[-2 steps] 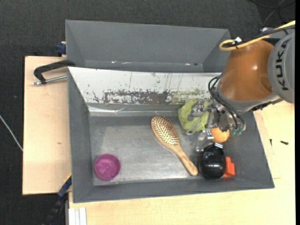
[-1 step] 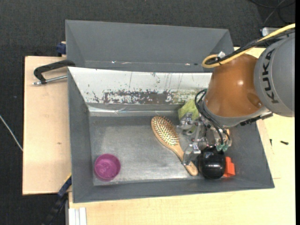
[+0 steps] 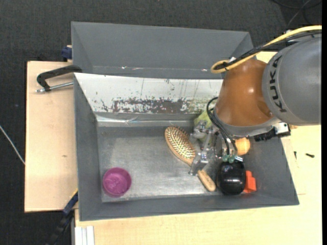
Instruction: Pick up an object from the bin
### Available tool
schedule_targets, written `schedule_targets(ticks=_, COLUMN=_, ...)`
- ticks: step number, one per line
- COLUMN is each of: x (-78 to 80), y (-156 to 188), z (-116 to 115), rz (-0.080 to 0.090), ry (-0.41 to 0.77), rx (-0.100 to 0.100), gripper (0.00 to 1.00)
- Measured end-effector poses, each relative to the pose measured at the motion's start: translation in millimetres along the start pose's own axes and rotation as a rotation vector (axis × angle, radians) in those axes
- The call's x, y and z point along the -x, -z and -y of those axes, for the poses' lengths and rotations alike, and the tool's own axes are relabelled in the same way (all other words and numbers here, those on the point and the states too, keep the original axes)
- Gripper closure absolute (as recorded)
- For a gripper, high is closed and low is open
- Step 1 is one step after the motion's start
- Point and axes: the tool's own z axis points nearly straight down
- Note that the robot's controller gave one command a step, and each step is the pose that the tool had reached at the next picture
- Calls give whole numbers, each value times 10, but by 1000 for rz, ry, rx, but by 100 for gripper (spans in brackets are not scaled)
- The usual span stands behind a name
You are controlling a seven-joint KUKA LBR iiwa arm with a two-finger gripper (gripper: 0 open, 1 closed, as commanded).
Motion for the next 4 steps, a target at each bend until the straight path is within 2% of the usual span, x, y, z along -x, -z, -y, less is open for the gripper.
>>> schedule_targets(ticks=1, x=24, y=-519, z=276, rz=8, ry=92, rx=2, gripper=0)
schedule_targets(ticks=2, x=82, y=-554, z=53, rz=29, ry=-272, rx=3, gripper=100)
schedule_targets(ticks=3, x=82, y=-554, z=53, rz=29, ry=-272, rx=3, gripper=100)
schedule_targets(ticks=4, x=66, y=-508, z=56, rz=18, ry=-271, rx=1, gripper=100)
